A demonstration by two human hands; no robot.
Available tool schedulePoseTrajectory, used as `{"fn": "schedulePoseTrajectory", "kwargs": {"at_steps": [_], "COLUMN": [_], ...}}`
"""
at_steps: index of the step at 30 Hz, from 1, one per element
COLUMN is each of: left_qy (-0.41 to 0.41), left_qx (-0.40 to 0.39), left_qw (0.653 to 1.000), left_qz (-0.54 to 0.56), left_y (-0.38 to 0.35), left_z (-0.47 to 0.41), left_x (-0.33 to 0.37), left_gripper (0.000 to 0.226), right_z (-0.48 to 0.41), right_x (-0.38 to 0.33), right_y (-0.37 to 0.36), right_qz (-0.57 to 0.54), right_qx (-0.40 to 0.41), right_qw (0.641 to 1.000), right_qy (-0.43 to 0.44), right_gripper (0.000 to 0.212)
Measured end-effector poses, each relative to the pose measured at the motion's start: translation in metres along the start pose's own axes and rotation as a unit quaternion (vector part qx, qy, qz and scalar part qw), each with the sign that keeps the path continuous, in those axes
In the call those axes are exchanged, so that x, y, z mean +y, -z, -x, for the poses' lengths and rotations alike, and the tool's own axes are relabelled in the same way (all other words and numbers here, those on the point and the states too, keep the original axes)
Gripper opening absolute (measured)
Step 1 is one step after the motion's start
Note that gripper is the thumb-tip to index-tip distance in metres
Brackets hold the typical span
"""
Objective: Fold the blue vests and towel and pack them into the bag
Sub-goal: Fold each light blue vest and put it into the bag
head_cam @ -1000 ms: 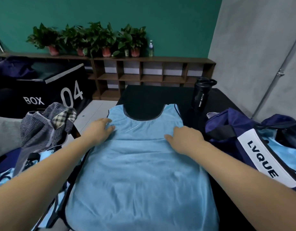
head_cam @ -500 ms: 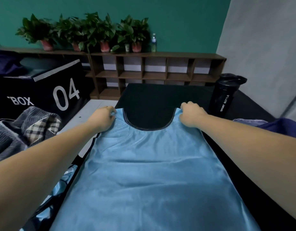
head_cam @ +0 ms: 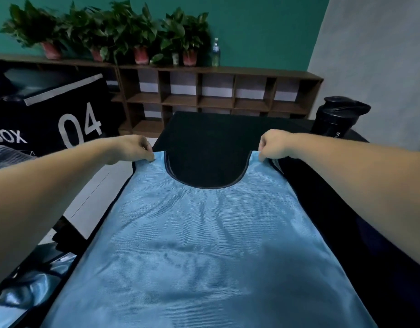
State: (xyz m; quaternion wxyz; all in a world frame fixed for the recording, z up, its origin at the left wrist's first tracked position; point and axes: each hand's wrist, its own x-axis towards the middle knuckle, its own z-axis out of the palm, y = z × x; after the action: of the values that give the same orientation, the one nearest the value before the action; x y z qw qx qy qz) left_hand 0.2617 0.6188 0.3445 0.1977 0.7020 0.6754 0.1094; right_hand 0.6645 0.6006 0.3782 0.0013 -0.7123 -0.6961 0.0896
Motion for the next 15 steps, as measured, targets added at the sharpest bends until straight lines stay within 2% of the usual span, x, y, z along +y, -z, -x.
{"fn": "schedulePoseTrajectory", "kwargs": {"at_steps": [3,9,12,15], "left_qy": [0.001,-0.07,-0.09,-0.105], "left_qx": [0.019,0.211,0.244,0.233], "left_qw": [0.999,0.974,0.965,0.966], "left_qz": [-0.044,-0.04,-0.019,-0.03], "left_y": [0.014,0.059,0.081,0.098], "left_z": [0.0,0.02,0.04,0.063], "left_x": [0.007,0.038,0.054,0.064], "left_gripper": [0.01,0.011,0.007,0.006], "right_z": [0.001,0.011,0.026,0.046], "right_x": [0.002,0.002,0.0,0.001], "right_y": [0.015,0.064,0.087,0.103], "right_qz": [0.025,0.005,-0.054,-0.076], "right_qx": [0.034,0.226,0.249,0.232], "right_qw": [0.999,0.974,0.967,0.969], "right_qy": [0.005,-0.009,-0.008,0.033], "right_gripper": [0.013,0.01,0.01,0.006]}}
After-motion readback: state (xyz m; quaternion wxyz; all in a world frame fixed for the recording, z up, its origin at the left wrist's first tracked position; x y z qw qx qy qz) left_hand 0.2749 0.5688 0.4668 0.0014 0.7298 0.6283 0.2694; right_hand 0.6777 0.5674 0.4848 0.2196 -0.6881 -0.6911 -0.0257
